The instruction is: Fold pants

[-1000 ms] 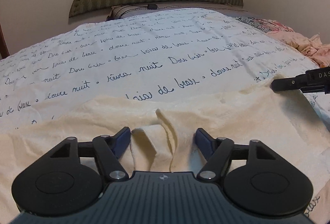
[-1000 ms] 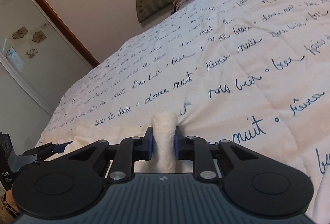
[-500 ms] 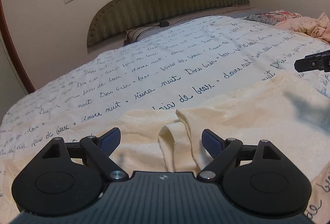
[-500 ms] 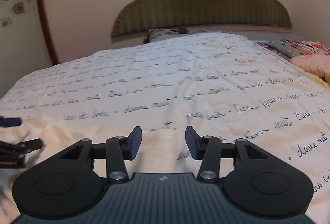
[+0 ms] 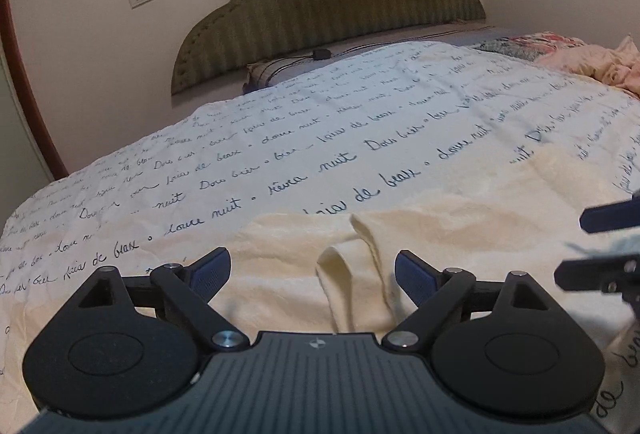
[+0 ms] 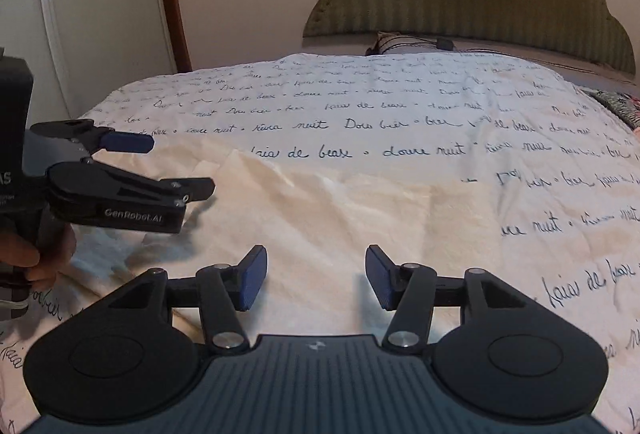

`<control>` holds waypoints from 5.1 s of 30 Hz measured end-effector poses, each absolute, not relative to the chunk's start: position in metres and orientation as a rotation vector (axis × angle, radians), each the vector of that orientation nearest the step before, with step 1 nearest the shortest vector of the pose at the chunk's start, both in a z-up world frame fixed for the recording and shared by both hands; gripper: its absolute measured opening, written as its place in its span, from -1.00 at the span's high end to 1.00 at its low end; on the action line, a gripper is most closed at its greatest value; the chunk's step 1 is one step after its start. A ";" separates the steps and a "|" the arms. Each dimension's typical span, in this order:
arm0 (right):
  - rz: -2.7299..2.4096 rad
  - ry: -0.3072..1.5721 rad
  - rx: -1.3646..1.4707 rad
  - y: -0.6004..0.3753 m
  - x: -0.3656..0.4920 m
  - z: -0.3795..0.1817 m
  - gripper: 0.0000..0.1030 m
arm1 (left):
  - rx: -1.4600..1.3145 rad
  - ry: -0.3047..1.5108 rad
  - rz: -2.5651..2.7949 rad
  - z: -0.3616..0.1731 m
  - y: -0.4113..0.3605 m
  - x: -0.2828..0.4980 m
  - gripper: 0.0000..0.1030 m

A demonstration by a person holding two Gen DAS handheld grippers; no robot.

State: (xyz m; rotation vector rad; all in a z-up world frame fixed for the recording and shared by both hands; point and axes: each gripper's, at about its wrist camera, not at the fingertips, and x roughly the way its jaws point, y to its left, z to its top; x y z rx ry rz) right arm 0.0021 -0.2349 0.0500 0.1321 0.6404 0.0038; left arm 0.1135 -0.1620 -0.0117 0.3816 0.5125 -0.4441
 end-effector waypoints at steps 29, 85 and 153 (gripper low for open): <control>-0.115 0.588 0.013 -0.181 0.042 0.007 -1.00 | 0.372 0.612 -0.322 -0.030 -0.142 0.157 -0.88; 0.010 0.452 -0.189 -0.087 0.029 0.049 -1.00 | 0.175 0.587 -0.248 -0.012 0.031 0.075 -0.99; 0.246 0.171 -0.322 0.005 0.019 0.093 0.79 | -0.309 0.592 -0.401 0.122 0.056 0.131 0.73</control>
